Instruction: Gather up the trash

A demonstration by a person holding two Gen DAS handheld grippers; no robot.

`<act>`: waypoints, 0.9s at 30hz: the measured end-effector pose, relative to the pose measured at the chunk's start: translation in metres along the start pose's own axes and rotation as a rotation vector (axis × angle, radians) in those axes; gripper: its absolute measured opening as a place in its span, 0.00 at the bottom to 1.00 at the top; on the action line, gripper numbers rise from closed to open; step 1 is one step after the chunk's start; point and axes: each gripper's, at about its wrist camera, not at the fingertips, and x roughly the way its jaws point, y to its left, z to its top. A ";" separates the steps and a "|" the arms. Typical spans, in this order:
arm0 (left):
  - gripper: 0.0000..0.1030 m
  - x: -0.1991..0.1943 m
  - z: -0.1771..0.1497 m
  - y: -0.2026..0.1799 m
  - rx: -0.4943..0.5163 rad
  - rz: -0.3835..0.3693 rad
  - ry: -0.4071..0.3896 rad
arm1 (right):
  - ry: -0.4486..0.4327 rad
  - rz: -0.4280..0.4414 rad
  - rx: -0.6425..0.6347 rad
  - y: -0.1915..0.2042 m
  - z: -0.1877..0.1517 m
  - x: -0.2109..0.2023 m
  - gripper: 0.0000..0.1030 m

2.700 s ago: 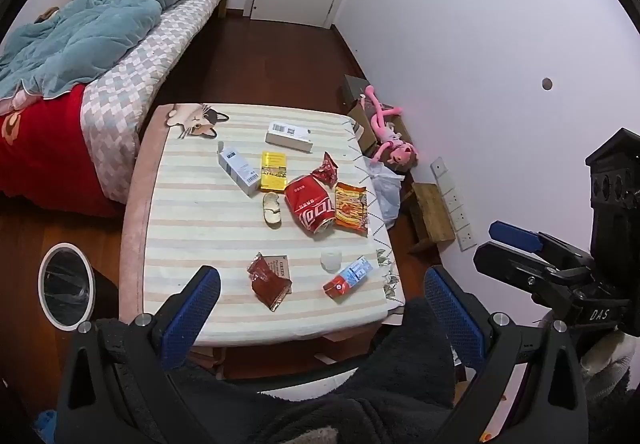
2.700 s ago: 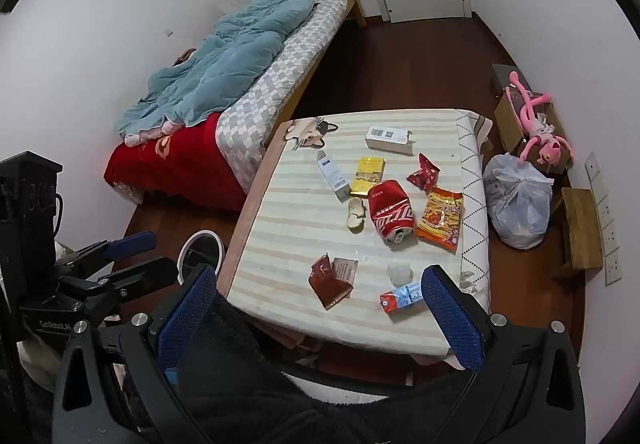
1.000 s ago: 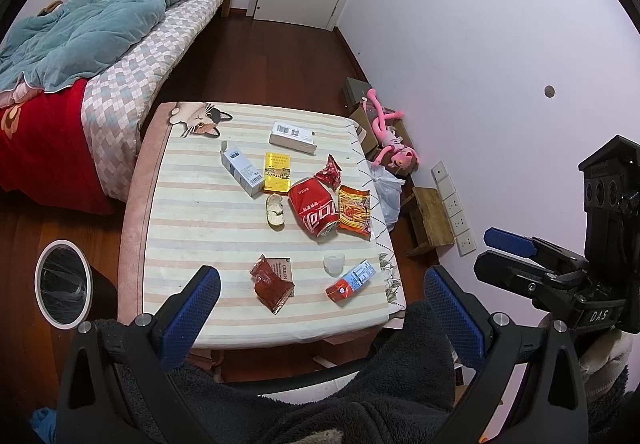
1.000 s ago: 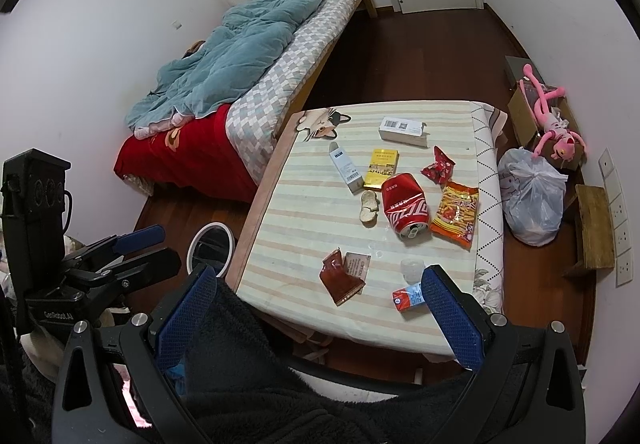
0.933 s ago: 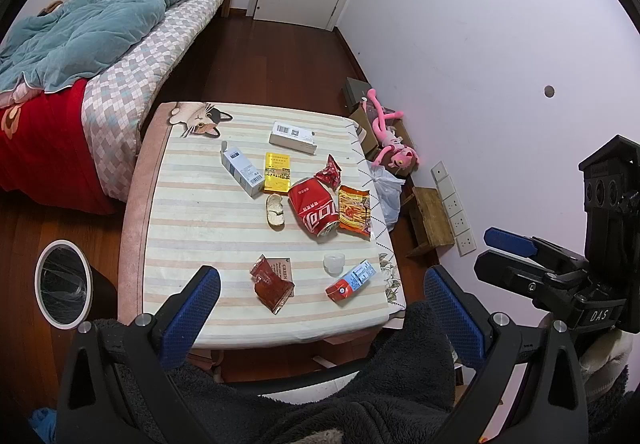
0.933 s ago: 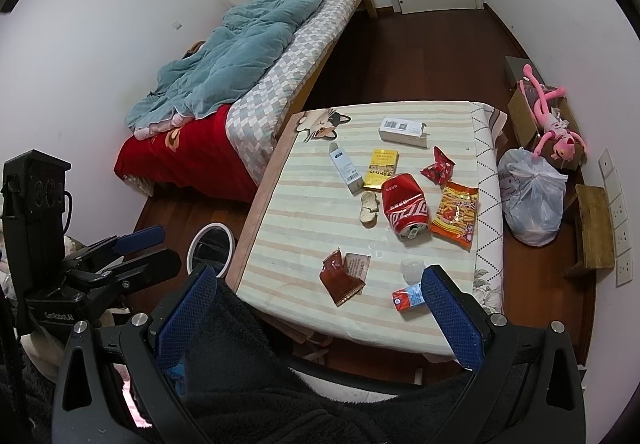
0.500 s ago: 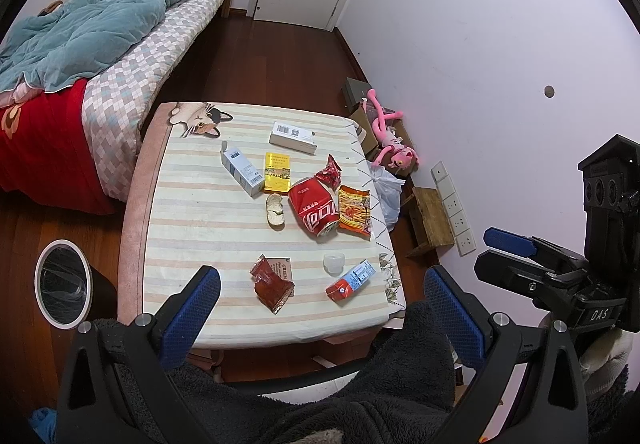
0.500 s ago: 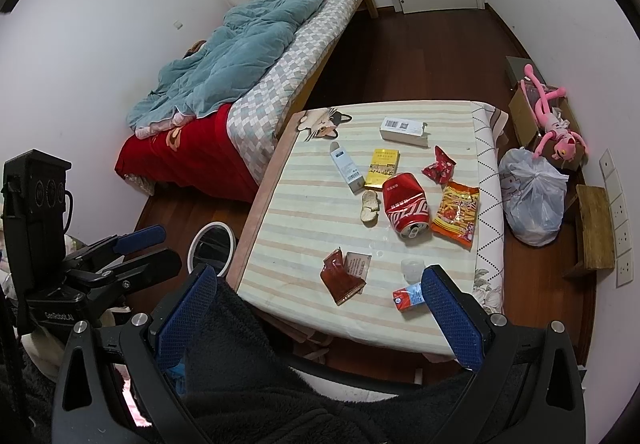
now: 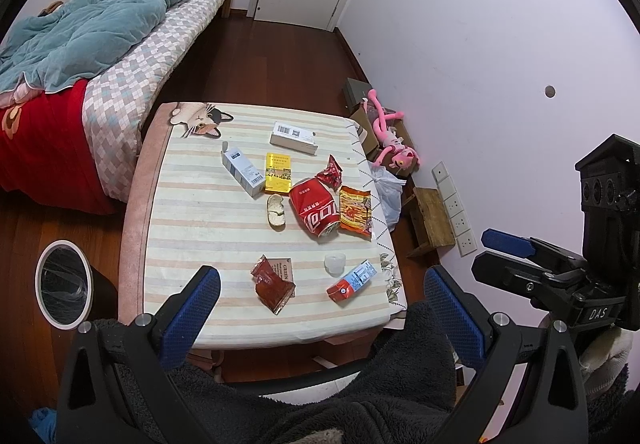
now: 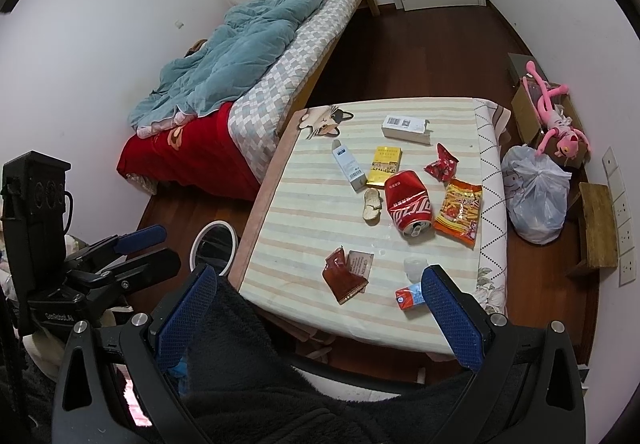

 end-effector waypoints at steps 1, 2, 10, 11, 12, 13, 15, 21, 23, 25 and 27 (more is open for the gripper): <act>1.00 0.000 0.000 0.000 0.000 0.000 -0.001 | 0.001 0.001 0.000 0.000 0.000 0.000 1.00; 1.00 0.000 0.000 -0.001 0.001 0.000 0.000 | 0.003 0.003 -0.003 0.000 -0.001 0.001 1.00; 1.00 0.000 -0.001 -0.001 0.001 -0.001 0.000 | 0.012 0.005 -0.006 -0.002 -0.001 0.003 1.00; 1.00 0.000 -0.001 0.000 0.001 0.000 0.000 | 0.012 0.007 -0.006 -0.002 -0.001 0.003 1.00; 1.00 0.000 -0.001 0.000 0.001 0.000 0.001 | 0.014 0.008 -0.005 -0.002 -0.001 0.004 1.00; 1.00 0.000 -0.001 0.001 0.001 -0.001 0.001 | 0.015 0.008 -0.005 -0.002 -0.001 0.005 1.00; 1.00 0.001 -0.001 0.002 0.000 0.001 0.003 | 0.015 0.009 -0.004 -0.002 -0.001 0.005 1.00; 1.00 0.025 0.002 0.015 -0.020 0.090 -0.005 | 0.010 -0.011 0.035 -0.013 0.002 0.014 1.00; 1.00 0.051 0.008 0.030 -0.043 0.156 -0.008 | 0.000 -0.032 0.089 -0.027 0.006 0.023 1.00; 1.00 0.075 0.014 0.042 -0.065 0.205 0.006 | -0.009 -0.076 0.171 -0.051 0.010 0.042 1.00; 1.00 0.110 0.021 0.061 -0.110 0.241 0.048 | -0.010 -0.118 0.250 -0.081 0.017 0.067 1.00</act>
